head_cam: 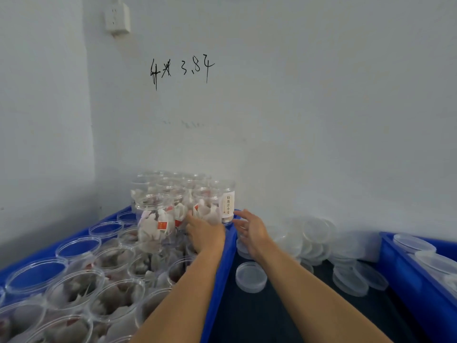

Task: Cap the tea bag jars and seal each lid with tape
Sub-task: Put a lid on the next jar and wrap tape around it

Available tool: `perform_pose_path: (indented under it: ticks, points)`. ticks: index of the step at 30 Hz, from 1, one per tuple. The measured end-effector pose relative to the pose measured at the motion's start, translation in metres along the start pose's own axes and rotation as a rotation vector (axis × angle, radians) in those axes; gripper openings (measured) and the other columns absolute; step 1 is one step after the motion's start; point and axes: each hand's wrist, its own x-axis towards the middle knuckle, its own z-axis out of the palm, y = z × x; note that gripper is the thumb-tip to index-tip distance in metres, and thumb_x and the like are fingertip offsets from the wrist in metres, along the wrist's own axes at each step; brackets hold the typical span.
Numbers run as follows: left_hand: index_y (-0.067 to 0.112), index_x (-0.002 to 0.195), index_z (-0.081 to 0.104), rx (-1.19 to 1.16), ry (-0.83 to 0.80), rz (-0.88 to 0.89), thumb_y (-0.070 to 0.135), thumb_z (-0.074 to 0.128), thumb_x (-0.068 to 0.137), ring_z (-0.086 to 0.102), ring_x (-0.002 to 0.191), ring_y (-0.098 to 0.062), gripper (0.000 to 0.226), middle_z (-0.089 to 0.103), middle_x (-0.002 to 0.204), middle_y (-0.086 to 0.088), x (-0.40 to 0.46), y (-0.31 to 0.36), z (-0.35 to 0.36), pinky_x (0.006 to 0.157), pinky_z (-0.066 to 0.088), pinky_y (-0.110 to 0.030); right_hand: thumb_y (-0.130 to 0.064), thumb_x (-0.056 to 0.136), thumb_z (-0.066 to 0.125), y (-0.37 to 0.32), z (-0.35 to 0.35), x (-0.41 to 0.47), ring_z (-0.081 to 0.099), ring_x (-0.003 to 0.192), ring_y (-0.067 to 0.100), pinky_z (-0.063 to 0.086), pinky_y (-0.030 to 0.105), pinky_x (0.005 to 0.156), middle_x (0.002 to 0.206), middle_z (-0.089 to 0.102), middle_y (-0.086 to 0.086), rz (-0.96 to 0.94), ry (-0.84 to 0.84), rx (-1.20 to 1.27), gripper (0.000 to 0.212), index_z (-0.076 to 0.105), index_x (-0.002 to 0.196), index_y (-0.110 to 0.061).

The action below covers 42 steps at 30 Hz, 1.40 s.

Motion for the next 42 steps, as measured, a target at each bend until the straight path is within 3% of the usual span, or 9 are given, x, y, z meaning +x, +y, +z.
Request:
perform_pose_path:
  ticks: [5,8,12,16,23,27,34,39,42]
  points:
    - [0.014,0.146,0.021,-0.028,0.001,0.015,0.022,0.083,0.072,0.042,0.13,-0.037,0.097,0.04,0.143,-0.02,0.011,-0.007,0.011,0.104,0.039,-0.051,-0.038,0.103,0.036,0.004,0.026,0.021,0.052,0.101,0.016,0.04,0.023,0.067,0.126,0.057,0.011,0.027,-0.041,0.056,0.045,0.053,0.132,-0.009]
    - [0.019,0.148,0.02,-0.032,-0.005,0.023,0.02,0.085,0.068,0.04,0.133,-0.037,0.104,0.037,0.145,-0.02,0.018,-0.016,0.016,0.107,0.036,-0.052,-0.037,0.102,0.037,0.008,0.037,0.032,0.054,0.082,0.012,0.042,0.022,0.061,0.102,0.059,0.005,0.04,-0.007,0.085,0.047,0.049,0.135,-0.006]
    - [0.026,0.148,0.018,-0.034,-0.01,-0.023,0.026,0.085,0.067,0.039,0.135,-0.036,0.104,0.037,0.149,-0.015,0.026,-0.02,0.018,0.108,0.035,-0.054,-0.036,0.103,0.035,0.012,0.042,0.04,0.056,0.085,0.016,0.047,0.028,0.072,0.092,0.058,0.003,0.054,-0.024,0.088,0.047,0.045,0.139,-0.007]
    - [0.032,0.151,0.013,-0.002,-0.021,-0.016,0.039,0.078,0.074,0.035,0.137,-0.037,0.101,0.029,0.153,-0.011,0.022,-0.015,0.021,0.108,0.032,-0.054,-0.038,0.1,0.039,0.02,0.045,0.042,0.053,0.12,0.031,0.045,0.039,0.099,0.129,0.056,0.017,0.058,-0.026,0.091,0.052,0.04,0.143,-0.007]
    - [0.025,0.148,0.025,-0.068,0.01,0.176,0.024,0.066,0.085,0.036,0.131,-0.035,0.075,0.029,0.146,-0.021,-0.001,-0.005,0.021,0.103,0.039,-0.044,-0.024,0.102,0.039,0.016,0.032,0.035,0.052,0.08,0.016,0.048,0.028,0.073,0.095,0.055,0.007,-0.164,0.035,-0.023,0.024,0.043,0.118,-0.006]
    - [0.019,0.147,0.024,0.065,-0.027,0.27,0.03,0.082,0.072,0.036,0.124,-0.038,0.095,0.028,0.139,-0.021,-0.028,0.002,0.023,0.101,0.036,-0.04,-0.023,0.102,0.04,0.015,0.005,0.017,0.055,0.102,0.028,0.047,0.046,0.095,0.12,0.053,0.021,-0.315,0.12,0.018,0.013,0.043,0.112,-0.015]
    - [0.015,0.13,0.036,0.114,-0.191,0.273,0.045,0.083,0.068,0.045,0.121,-0.03,0.083,0.041,0.131,-0.013,-0.088,-0.02,0.047,0.1,0.043,-0.04,-0.022,0.103,0.038,0.049,-0.069,-0.036,0.049,0.122,0.026,0.043,0.038,0.104,0.134,0.047,0.013,-0.397,0.225,-0.04,0.036,0.041,0.137,-0.012]
    - [0.024,0.106,0.036,0.018,-0.361,0.216,0.041,0.084,0.068,0.062,0.085,-0.011,0.064,0.053,0.098,0.005,-0.129,-0.057,0.057,0.053,0.043,-0.013,-0.017,0.102,0.038,0.082,-0.107,-0.065,0.06,0.091,0.006,0.049,0.014,0.071,0.106,0.058,0.002,-0.383,0.262,-0.072,0.018,0.048,0.117,-0.017]
    - [0.025,0.107,0.035,-0.033,-0.446,0.136,0.038,0.085,0.066,0.062,0.076,-0.007,0.066,0.058,0.096,0.004,-0.145,-0.08,0.061,0.051,0.042,-0.012,-0.016,0.101,0.04,0.102,-0.124,-0.078,0.065,0.085,0.011,0.052,0.019,0.066,0.102,0.063,0.006,-0.316,0.254,-0.073,0.014,0.051,0.11,-0.018]
